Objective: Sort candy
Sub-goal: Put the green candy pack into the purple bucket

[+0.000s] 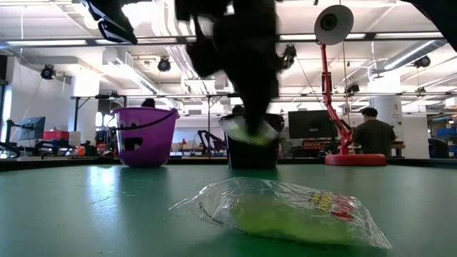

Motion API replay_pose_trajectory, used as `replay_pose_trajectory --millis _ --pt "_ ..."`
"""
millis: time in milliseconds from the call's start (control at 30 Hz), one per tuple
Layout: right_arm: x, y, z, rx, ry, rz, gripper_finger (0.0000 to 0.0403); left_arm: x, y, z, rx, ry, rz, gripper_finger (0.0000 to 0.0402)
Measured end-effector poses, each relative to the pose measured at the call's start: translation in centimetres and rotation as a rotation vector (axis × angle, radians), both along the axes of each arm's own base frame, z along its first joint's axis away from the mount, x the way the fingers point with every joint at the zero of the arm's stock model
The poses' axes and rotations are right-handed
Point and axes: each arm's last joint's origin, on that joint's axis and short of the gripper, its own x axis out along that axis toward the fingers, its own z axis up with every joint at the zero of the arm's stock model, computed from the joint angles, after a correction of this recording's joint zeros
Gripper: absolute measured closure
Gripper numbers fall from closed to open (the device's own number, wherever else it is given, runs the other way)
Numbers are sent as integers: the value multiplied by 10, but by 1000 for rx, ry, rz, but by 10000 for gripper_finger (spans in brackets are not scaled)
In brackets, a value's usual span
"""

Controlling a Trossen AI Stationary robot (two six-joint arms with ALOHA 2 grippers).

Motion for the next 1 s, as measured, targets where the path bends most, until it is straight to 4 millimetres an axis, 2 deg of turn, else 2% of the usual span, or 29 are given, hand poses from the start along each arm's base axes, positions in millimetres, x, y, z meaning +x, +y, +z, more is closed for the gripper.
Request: replay_pose_trajectory --millis 133,300,433,533,700,1000 --pt "14 -6 35 -1 -132 -57 390 4 0 2 -27 -53 -55 263" --pt "26 -19 83 -91 -323 -119 390 7 0 5 -25 -112 -117 263" --pt "30 -31 120 -150 -463 -170 390 8 0 6 -16 -128 -130 263" --pt "29 -41 140 -194 -582 -218 390 10 1 5 -24 -122 -133 263" --pt "31 -59 157 -211 -698 -253 390 16 4 4 -1 -129 -150 259" --pt "39 -88 170 -292 -828 -269 390 31 12 4 53 -183 -170 236"
